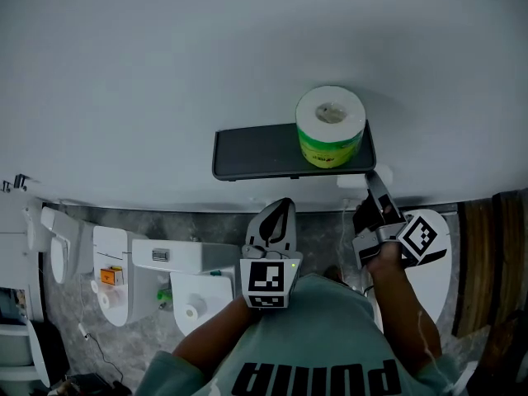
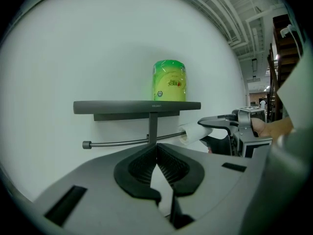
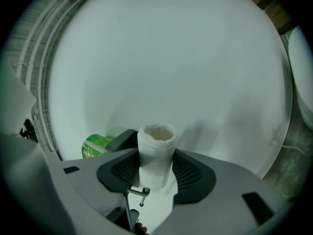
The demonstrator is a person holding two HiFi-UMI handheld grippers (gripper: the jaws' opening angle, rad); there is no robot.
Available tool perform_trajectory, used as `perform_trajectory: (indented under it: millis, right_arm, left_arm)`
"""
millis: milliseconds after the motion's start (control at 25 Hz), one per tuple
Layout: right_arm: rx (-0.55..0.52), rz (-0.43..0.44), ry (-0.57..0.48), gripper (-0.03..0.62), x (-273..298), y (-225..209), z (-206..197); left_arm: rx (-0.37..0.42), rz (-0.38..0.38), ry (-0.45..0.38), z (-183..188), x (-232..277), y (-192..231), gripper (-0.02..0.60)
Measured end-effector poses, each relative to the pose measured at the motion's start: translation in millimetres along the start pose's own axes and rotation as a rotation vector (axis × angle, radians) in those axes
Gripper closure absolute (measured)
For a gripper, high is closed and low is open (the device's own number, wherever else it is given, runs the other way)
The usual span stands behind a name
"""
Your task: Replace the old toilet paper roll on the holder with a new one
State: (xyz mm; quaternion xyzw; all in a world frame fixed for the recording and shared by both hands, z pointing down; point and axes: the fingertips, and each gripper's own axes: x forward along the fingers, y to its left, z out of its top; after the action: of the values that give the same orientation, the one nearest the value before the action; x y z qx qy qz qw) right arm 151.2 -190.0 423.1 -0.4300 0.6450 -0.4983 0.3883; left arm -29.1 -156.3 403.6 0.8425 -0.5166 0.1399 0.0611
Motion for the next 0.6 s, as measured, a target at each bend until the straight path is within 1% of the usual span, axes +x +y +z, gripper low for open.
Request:
perform_trajectory:
  millis: [200,600]
  right_arm:
    - [-0.007,-0.01,-0.024,0.378,-15,-1,25]
    - [-0.042,-0.033,-0.076,0.378,-37,1,45]
  left_arm:
    - [-0.003,-0.022,0.006,3,14,-23,0.573]
    - [-0.001,-0.085,0.006,5,29,-46,0.574]
